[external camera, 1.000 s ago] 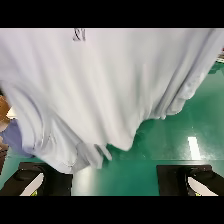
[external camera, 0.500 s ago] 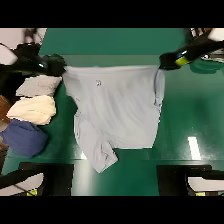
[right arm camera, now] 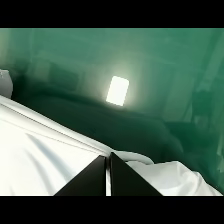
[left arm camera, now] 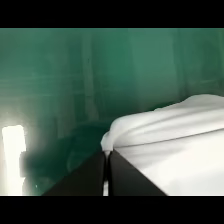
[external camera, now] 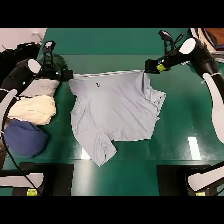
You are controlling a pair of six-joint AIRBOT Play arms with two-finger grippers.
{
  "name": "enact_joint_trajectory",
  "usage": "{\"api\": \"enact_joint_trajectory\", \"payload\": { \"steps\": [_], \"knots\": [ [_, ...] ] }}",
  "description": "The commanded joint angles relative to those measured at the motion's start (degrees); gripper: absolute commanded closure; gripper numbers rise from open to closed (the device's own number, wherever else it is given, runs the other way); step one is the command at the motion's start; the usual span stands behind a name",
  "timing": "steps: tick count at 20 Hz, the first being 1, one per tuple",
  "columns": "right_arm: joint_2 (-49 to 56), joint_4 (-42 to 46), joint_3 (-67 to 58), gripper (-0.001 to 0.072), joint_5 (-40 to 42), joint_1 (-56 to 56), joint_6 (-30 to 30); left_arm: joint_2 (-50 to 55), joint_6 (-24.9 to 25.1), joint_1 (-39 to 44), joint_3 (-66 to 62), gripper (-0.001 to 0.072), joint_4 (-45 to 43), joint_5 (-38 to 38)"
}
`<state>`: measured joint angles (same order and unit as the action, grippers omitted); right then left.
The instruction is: Fold the shirts.
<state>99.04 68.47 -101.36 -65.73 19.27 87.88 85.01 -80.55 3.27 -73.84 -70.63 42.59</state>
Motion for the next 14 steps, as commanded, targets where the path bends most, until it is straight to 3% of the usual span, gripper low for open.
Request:
{"api": "enact_joint_trajectory", "payload": {
  "steps": [1,2,8,11,14],
  "knots": [
    [0.46,-1.31,-0.13,0.0439,1.77,-0.37,-0.52,0.39,0.0,0.02,0.04,0.0682,0.09,0.96],
    [0.42,-1.42,-0.15,0.0213,0.72,-0.87,-0.52,0.39,0.0,0.02,0.04,0.0682,0.09,1.46],
    [-0.44,-1.16,2.14,0.0209,-13.9,-8.72,-1.42,0.39,0.0,0.02,0.04,0.0683,0.07,4.2],
    [-0.44,-3.45,8.22,0.0209,-12.02,-8.81,-4.74,0.39,0.0,0.04,0.04,0.0683,0.09,4.5],
    [-0.44,-4.48,13.51,0.0209,-4.76,-6.47,-5.05,0.39,-0.02,0.04,0.04,0.0683,0.11,4.57]
  ]
}}
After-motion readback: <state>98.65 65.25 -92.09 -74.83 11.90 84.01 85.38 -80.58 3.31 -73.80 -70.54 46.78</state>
